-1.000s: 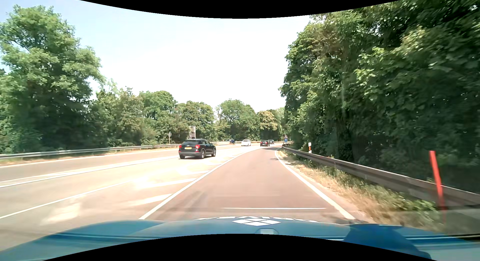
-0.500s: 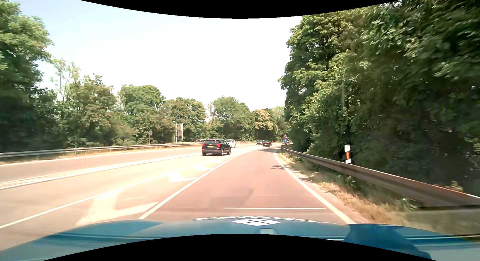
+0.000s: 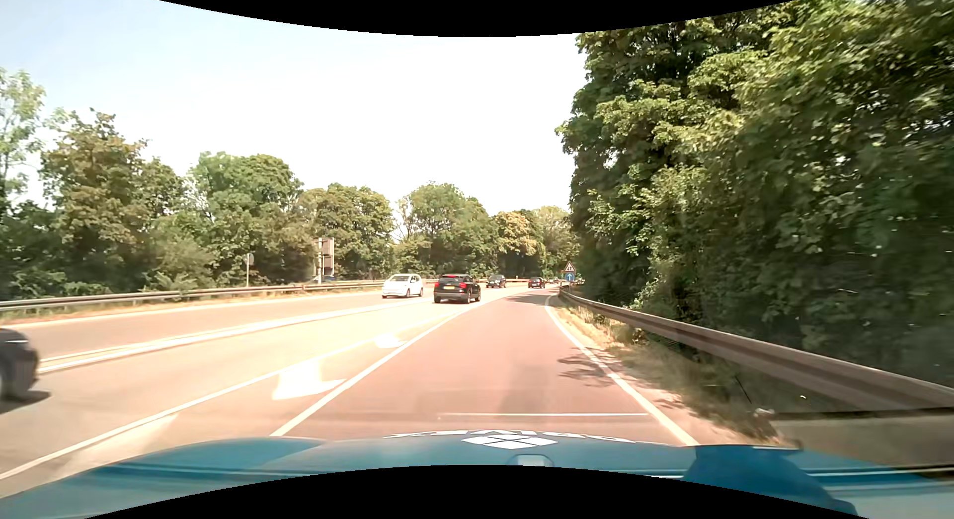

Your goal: Follow the waypoints while adhering to traffic rules and regulations

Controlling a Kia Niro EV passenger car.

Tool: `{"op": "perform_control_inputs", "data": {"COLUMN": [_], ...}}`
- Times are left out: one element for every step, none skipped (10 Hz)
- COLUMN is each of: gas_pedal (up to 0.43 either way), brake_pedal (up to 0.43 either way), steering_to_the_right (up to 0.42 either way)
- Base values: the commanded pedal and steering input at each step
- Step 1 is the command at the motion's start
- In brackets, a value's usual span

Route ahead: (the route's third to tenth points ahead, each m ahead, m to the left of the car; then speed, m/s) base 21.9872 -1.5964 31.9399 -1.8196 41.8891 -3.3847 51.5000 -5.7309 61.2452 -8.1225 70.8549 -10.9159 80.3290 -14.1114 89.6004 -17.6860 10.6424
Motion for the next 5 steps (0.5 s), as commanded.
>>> {"op": "perform_control_inputs", "data": {"gas_pedal": [0.02,0.039,0.047,0.047,0.047], "brake_pedal": [0.0,0.0,0.0,0.0,0.0], "steering_to_the_right": [0.012,0.012,0.013,0.014,0.015]}}
